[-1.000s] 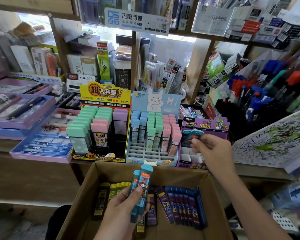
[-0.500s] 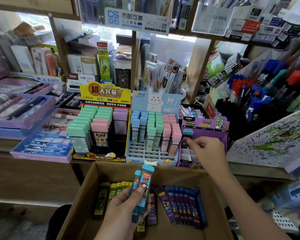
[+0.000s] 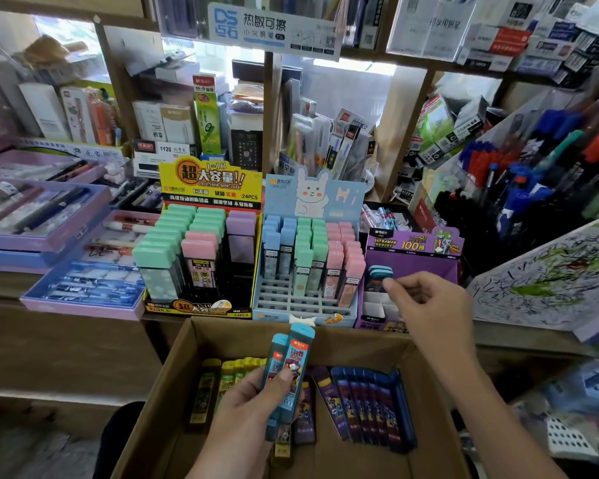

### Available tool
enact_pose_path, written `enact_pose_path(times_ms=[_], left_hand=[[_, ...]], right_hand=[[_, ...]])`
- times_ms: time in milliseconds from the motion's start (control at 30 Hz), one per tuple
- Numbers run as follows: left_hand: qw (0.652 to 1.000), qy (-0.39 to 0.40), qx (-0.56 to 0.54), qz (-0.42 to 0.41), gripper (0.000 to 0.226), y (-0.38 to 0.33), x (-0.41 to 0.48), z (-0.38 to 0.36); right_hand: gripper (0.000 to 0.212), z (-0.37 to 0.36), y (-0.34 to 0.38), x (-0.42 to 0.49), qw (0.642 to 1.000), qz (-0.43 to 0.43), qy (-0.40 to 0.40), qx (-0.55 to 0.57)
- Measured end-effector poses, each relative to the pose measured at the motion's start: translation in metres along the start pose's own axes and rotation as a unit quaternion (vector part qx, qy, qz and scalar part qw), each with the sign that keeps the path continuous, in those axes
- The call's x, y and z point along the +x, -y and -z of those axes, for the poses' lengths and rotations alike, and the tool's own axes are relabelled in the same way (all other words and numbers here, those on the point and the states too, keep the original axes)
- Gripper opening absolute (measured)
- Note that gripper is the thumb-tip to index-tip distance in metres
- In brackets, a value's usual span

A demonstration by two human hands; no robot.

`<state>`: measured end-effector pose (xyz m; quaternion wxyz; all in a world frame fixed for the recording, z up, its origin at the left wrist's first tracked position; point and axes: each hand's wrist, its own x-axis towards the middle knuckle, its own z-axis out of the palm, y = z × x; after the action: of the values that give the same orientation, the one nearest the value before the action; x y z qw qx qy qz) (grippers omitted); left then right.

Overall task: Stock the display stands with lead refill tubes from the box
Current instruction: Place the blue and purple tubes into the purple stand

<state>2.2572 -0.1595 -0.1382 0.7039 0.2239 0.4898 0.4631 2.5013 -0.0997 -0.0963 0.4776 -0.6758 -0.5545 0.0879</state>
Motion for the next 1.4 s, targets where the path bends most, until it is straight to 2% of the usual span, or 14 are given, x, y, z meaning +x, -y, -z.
enact_pose_path(times_ms=[100, 167, 267, 333, 433, 533, 700, 833, 900, 1000, 1200, 1400], left_hand=[[1.0, 0.002, 0.015, -0.005, 0.036, 0.0, -0.001, -0.001], [1.0, 0.003, 0.018, -0.002, 0.035, 0.0, -0.001, -0.001], [1.0, 0.014, 0.02, -0.005, 0.025, -0.002, -0.003, -0.002], [0.999, 0.022, 0.026, -0.011, 0.024, -0.002, -0.004, -0.003], [0.999, 0.032, 0.033, -0.013, 0.027, -0.001, -0.004, -0.002], [0.999, 0.034, 0.041, -0.007, 0.03, 0.001, -0.002, -0.001], [0.999, 0.024, 0.046, 0.006, 0.03, 0.004, -0.002, -0.001], [0.999, -0.028, -0.01, 0.04, 0.008, 0.003, 0.002, -0.004], [0.997, -0.039, -0.05, 0.049, 0.01, 0.001, 0.003, -0.004], [0.996, 0.002, -0.074, 0.057, 0.019, -0.001, 0.004, -0.003], [0.995, 0.033, -0.081, 0.056, 0.023, 0.002, 0.008, -0.001], [0.993, 0.043, -0.089, 0.058, 0.033, 0.001, 0.009, -0.001]], right_hand=[[0.011, 0.0, 0.012, -0.02, 0.997, -0.02, 0.05, 0.051], [0.019, -0.003, 0.018, -0.035, 0.989, -0.053, 0.117, 0.075], [0.014, -0.012, 0.025, -0.057, 0.949, -0.14, 0.249, 0.13], [0.014, -0.019, 0.027, -0.068, 0.921, -0.174, 0.304, 0.171], [0.021, -0.025, 0.031, -0.077, 0.892, -0.193, 0.352, 0.209], [0.025, -0.028, 0.034, -0.079, 0.88, -0.198, 0.368, 0.225], [0.027, -0.029, 0.03, -0.081, 0.879, -0.215, 0.359, 0.229], [0.02, -0.025, 0.025, -0.079, 0.876, -0.222, 0.339, 0.262], [0.014, -0.02, 0.023, -0.074, 0.887, -0.211, 0.304, 0.275], [0.018, -0.007, 0.02, -0.06, 0.917, -0.182, 0.223, 0.276], [0.008, 0.023, 0.01, -0.024, 0.97, -0.082, 0.089, 0.212], [0.008, 0.024, -0.002, 0.006, 0.986, -0.039, 0.044, 0.157]])
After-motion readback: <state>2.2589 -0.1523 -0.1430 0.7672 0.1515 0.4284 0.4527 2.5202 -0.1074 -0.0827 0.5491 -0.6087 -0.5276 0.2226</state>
